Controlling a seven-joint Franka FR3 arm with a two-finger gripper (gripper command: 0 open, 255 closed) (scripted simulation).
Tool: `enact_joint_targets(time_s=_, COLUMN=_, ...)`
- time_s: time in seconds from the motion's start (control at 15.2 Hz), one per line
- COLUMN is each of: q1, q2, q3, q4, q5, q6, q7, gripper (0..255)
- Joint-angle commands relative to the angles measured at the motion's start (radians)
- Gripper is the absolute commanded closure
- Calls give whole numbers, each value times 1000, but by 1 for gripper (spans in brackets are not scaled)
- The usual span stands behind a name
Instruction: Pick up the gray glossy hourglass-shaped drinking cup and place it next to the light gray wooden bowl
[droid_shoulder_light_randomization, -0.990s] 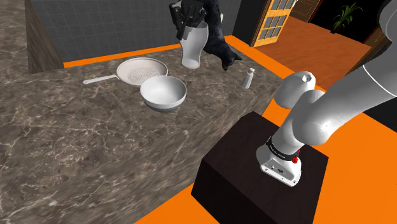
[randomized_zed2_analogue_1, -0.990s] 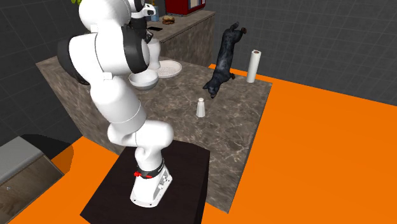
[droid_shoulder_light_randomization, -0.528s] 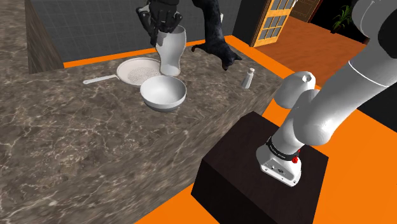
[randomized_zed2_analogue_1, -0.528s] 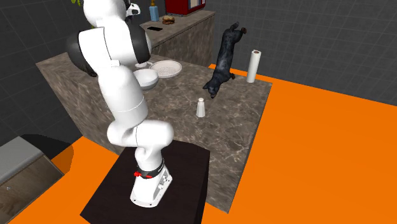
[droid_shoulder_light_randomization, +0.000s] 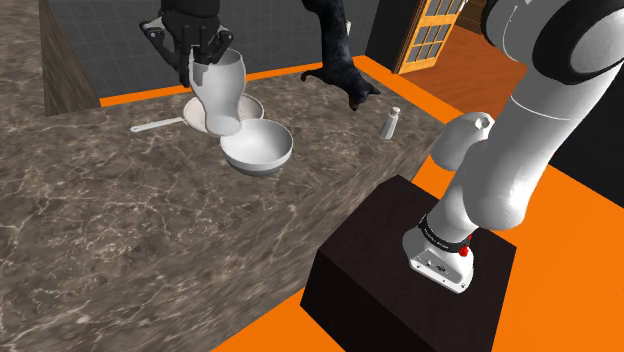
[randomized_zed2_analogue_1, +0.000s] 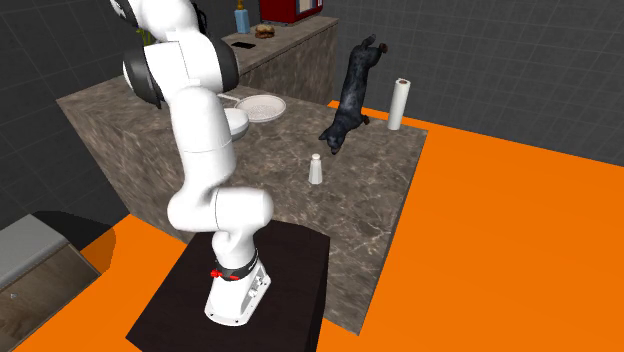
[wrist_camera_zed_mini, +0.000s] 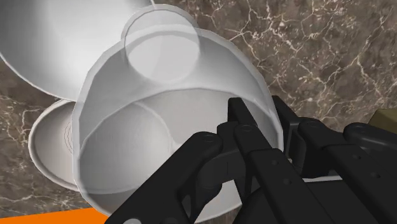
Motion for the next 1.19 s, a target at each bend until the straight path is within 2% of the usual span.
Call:
enact_joint_targets(time_s=0.0, q1=36, q2=77, q3=17, q4=92, q5=-43, q6=-23, q7=49, gripper=255)
enact_joint_targets(time_s=0.26, q1=136, q2=260, q3=29, q4=332, q5=-135, q6=-98, q7=126, gripper=255)
enact_joint_targets(time_s=0.46, q1=238, q2=429, q3=19, q4=588, q5=-204, q6=-192, q7=158, gripper=255)
enact_joint_targets(time_s=1.12, q1=180, q2=346, q3=25, q4=314, q5=-176, q6=-2, q7=176, gripper=255)
